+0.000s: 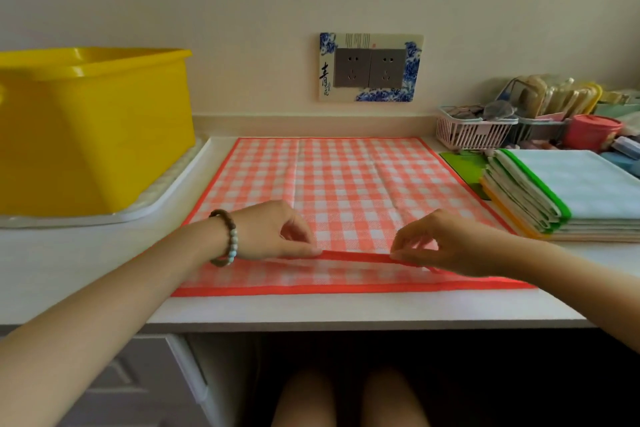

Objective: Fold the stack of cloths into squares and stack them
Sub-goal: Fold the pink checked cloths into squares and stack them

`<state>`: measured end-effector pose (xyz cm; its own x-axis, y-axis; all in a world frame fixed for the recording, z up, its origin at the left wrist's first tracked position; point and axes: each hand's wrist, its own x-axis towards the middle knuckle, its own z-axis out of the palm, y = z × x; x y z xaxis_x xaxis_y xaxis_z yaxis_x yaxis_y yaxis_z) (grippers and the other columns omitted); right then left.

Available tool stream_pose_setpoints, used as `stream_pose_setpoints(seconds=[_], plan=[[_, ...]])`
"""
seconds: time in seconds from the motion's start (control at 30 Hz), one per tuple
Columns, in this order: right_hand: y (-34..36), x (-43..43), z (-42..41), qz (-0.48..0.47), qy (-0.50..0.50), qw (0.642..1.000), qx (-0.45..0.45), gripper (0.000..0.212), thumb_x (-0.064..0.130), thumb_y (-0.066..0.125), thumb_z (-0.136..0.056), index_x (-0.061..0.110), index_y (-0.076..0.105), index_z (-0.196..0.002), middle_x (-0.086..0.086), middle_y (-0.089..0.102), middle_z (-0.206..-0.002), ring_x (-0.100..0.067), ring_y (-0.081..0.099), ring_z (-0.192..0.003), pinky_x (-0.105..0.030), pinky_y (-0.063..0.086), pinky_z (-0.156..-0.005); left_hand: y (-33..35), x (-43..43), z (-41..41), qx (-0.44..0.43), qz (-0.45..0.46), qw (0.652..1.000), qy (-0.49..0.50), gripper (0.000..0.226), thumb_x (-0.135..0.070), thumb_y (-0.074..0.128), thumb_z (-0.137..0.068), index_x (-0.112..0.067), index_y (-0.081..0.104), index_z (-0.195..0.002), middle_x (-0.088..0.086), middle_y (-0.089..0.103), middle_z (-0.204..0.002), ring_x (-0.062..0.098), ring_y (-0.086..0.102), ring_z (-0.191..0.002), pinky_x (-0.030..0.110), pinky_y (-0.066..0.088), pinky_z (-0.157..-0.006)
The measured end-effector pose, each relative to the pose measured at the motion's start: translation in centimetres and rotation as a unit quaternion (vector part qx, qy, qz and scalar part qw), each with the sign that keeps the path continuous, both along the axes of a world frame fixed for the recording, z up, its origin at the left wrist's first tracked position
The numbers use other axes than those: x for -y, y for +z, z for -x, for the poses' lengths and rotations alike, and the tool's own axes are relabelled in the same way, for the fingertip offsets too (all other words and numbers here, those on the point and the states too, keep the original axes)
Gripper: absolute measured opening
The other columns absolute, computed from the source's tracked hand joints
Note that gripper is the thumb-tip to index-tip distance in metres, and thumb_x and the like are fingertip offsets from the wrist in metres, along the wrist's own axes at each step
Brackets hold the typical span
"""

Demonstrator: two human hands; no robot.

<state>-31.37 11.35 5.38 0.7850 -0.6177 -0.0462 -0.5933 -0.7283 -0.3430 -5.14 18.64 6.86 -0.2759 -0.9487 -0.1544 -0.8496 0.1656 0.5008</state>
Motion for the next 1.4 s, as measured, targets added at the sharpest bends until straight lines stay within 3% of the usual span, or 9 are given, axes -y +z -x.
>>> stream_pose_setpoints(seconds=[0.07,0.17,0.23,0.43,0.57,0.73,1.03,1.2,1.4], plan=[[0.9,0.5,-0.4,0.007,-0.004,1.000,0.003,0.015,0.036,0.057,-0.089,0.028,0.068,-0.094,0.014,0.070,-0.090,0.002,0.064,-0.080,-0.019,0.054,-0.074,1.7,0.1,-0.1,0.032,0.005,0.999,0.020,0.054,-0.021,0.059,-0.091,0.029,0.055,-0.071,0.034,0.057,-0.070,-0.007,0.060,-0.056,0.022,0.052,-0.078],[3.1,1.5,-1.1,0.065,-0.022,0.997,0.024,0.007,0.034,0.056,-0.090,0.035,0.063,-0.091,0.017,0.067,-0.089,0.003,0.063,-0.080,-0.017,0.052,-0.076,2.8,1.9,-1.1,0.022,0.090,0.995,0.023,0.027,-0.032,0.063,-0.087,-0.007,0.074,-0.087,0.007,0.072,-0.088,0.013,0.066,-0.084,0.039,0.049,-0.091],[4.6,2.5,-1.7,0.131,-0.039,0.989,0.050,0.011,0.032,0.056,-0.090,0.031,0.065,-0.096,0.015,0.067,-0.091,0.001,0.062,-0.079,-0.016,0.050,-0.076,3.3,3.2,-2.0,0.011,0.125,0.991,0.041,0.020,-0.038,0.064,-0.085,-0.021,0.075,-0.085,-0.006,0.073,-0.086,0.010,0.066,-0.086,0.036,0.050,-0.090],[5.7,6.6,-4.7,0.309,-0.093,0.940,0.110,0.016,0.026,0.058,-0.091,0.020,0.068,-0.101,0.002,0.072,-0.095,-0.018,0.067,-0.080,-0.035,0.055,-0.076,4.8,6.5,-2.2,0.134,0.326,0.928,0.123,0.023,-0.045,0.055,-0.090,-0.030,0.068,-0.102,-0.014,0.067,-0.094,0.006,0.057,-0.084,0.023,0.045,-0.078],[3.5,10.0,-6.6,0.320,-0.133,0.927,0.141,0.015,0.025,0.057,-0.092,0.018,0.069,-0.096,0.000,0.073,-0.092,-0.024,0.068,-0.081,-0.034,0.053,-0.069,2.7,8.7,-2.7,0.150,0.378,0.908,0.098,0.040,-0.044,0.051,-0.092,-0.028,0.054,-0.128,-0.008,0.058,-0.128,0.014,0.049,-0.119,0.029,0.036,-0.100],[0.9,13.6,-8.0,0.304,-0.156,0.927,0.157,0.012,0.021,0.059,-0.089,0.016,0.070,-0.091,-0.002,0.072,-0.089,-0.028,0.066,-0.079,-0.032,0.048,-0.065,-0.5,10.3,-2.7,0.176,0.303,0.935,0.058,0.072,-0.070,0.032,-0.080,-0.029,0.042,-0.139,-0.004,0.039,-0.146,0.015,0.030,-0.136,0.027,0.015,-0.112],[-1.7,18.0,-10.1,0.264,-0.183,0.939,0.119,0.018,0.023,0.051,-0.093,0.015,0.067,-0.098,-0.003,0.070,-0.100,-0.027,0.060,-0.090,-0.027,0.035,-0.068,-3.9,12.6,-2.3,0.205,0.143,0.966,0.067,0.073,-0.072,0.028,-0.085,-0.034,0.020,-0.147,-0.005,0.018,-0.156,0.014,0.015,-0.143,0.036,0.008,-0.117],[-2.3,17.5,-11.0,0.221,-0.192,0.948,0.129,0.029,0.030,0.047,-0.096,0.018,0.060,-0.119,0.000,0.061,-0.124,-0.022,0.054,-0.113,-0.033,0.039,-0.095,-4.9,13.7,-2.6,0.198,0.120,0.969,0.082,0.070,-0.069,0.025,-0.088,-0.033,0.018,-0.148,-0.005,0.017,-0.157,0.015,0.016,-0.143,0.039,0.011,-0.118],[-3.9,13.9,-12.7,0.139,-0.148,0.976,0.080,0.036,0.034,0.039,-0.099,0.021,0.054,-0.128,0.003,0.050,-0.138,-0.017,0.045,-0.127,-0.028,0.032,-0.105,-6.2,13.5,-2.4,0.202,0.109,0.967,0.109,0.066,-0.063,0.026,-0.091,-0.031,0.018,-0.148,-0.004,0.015,-0.157,0.017,0.015,-0.143,0.041,0.013,-0.117]])
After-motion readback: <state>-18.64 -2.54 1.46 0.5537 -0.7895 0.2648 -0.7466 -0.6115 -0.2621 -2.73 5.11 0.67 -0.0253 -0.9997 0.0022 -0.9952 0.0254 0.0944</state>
